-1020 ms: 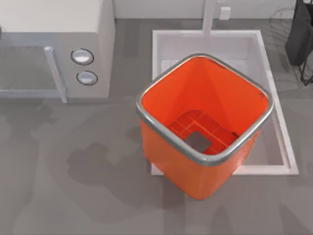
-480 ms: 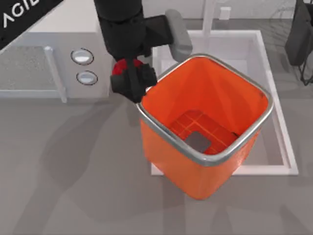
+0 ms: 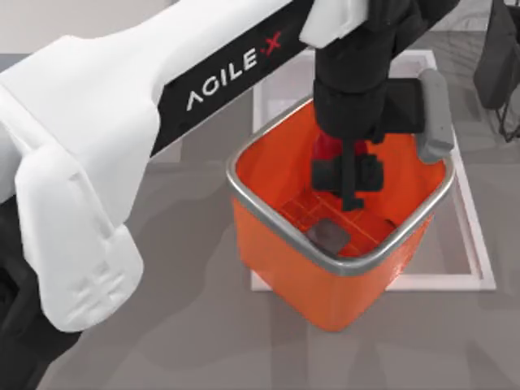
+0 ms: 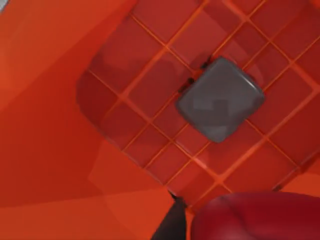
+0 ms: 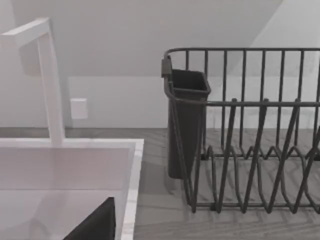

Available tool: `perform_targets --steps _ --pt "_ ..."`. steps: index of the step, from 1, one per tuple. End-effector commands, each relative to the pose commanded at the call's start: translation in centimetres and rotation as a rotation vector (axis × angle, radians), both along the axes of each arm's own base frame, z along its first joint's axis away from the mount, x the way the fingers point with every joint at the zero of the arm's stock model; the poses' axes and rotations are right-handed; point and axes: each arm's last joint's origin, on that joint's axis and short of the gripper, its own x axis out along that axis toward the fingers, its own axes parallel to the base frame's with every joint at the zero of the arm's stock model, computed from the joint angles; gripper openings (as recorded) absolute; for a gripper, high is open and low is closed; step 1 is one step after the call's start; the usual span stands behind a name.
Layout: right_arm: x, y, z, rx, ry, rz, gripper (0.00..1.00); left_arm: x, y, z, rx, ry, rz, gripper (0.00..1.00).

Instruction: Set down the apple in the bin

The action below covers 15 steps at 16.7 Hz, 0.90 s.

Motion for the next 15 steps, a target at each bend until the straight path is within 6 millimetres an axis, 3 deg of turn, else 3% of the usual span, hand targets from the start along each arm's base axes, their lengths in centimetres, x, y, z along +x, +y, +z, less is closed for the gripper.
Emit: perform_targets --steps 6,12,15 --pt "0.0 0.0 0.0 0.000 0.000 0.000 1.00 0.2 -0.1 -0.8 -0.005 0.002 -0.002 0.00" --pt "0.0 0.0 0.0 0.000 0.000 0.000 1.00 0.7 -0.3 -6.4 0.001 0.004 -0.002 0.00" --pt "0.0 0.0 0.0 0.000 0.000 0.000 1.00 0.7 -0.3 -7.0 0.000 0.000 0.000 0.00"
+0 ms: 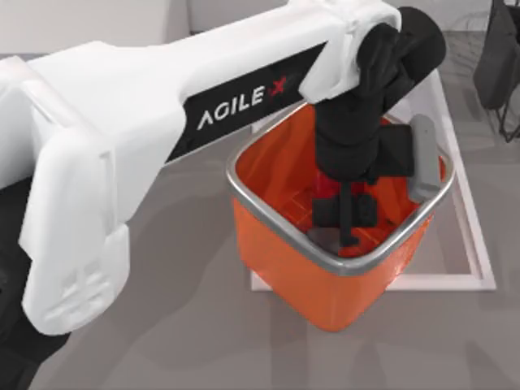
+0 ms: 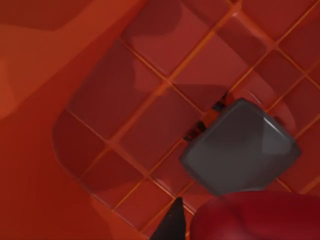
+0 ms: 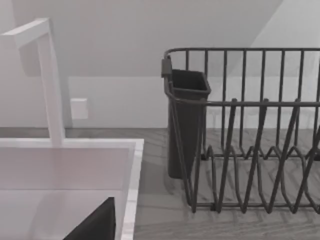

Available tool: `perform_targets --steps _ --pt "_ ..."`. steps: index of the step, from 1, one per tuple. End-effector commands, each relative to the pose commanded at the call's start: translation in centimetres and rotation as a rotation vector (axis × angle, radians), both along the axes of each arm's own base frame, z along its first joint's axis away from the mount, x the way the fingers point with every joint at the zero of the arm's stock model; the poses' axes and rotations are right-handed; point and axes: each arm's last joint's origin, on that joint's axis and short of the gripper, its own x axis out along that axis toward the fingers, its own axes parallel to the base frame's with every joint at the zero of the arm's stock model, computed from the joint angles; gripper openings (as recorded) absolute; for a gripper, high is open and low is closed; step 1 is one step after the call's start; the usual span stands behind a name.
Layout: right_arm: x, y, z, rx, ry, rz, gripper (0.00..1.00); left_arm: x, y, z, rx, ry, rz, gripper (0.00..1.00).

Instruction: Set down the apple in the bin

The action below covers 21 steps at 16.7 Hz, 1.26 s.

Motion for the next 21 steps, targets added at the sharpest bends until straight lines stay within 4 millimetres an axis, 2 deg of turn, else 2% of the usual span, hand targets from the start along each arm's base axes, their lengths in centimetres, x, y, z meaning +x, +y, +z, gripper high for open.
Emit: perform_targets --steps 2,15,21 --pt "0.00 0.00 0.00 0.000 0.000 0.000 1.00 0.00 0.00 0.00 0.000 0.000 0.000 0.00" --pt "0.00 0.00 0.00 0.000 0.000 0.000 1.00 0.00 0.00 0.00 0.000 0.000 0.000 0.98" --pt "0.00 0.00 0.00 0.000 0.000 0.000 1.00 0.00 0.00 0.00 0.000 0.000 0.000 1.00"
